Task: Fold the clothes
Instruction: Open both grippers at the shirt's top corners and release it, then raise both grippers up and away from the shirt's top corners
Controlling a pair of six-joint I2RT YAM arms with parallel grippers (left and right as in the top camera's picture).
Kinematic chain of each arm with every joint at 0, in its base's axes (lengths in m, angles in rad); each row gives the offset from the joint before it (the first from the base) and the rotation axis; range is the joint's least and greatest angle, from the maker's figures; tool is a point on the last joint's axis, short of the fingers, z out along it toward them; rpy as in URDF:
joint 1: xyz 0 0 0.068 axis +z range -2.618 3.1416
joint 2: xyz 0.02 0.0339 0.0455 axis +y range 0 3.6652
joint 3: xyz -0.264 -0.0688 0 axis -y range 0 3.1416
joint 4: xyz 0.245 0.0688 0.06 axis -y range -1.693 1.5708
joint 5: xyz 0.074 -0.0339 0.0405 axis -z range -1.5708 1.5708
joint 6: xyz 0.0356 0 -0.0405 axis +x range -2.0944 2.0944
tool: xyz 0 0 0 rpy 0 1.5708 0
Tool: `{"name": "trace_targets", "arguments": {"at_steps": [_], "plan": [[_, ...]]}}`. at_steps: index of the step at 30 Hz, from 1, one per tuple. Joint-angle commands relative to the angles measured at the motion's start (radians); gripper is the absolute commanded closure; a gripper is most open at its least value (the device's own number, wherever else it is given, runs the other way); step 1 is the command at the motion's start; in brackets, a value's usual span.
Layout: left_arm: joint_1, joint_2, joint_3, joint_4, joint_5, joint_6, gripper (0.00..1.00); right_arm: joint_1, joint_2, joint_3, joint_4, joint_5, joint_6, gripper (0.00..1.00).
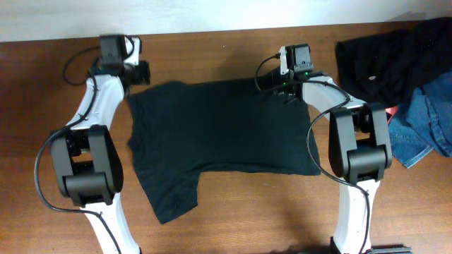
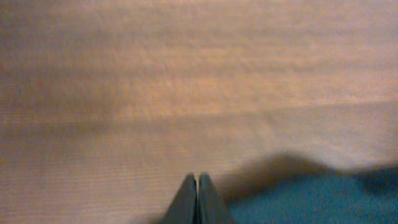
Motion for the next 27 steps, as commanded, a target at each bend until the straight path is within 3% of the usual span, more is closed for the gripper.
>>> {"name": "trace_targets", "arguments": {"at_steps": [1,5,11,18,22,27], "plan": [[0.001,-0.002,0.134,-0.185,0.108,-0.135,0.89,0.002,-0.104,0.055,-0.093,-0.006,0.024,0.35],[-0.009,-0.003,0.211,-0.474,0.133,-0.219,0.88,-0.01,-0.183,0.1,-0.314,-0.006,0.024,0.29],[-0.066,-0.023,0.214,-0.749,0.154,-0.187,0.88,-0.048,-0.32,0.108,-0.675,-0.015,0.024,0.27],[-0.179,-0.123,0.214,-0.896,0.108,-0.149,0.88,-0.117,-0.401,0.107,-0.938,-0.07,0.024,0.24],[-0.238,-0.245,0.213,-0.94,0.092,-0.16,0.89,-0.147,-0.418,0.107,-1.028,-0.14,0.019,0.2],[-0.352,-0.412,0.212,-0.971,-0.048,-0.222,0.88,-0.143,-0.42,0.097,-1.068,-0.139,0.019,0.15]]}}
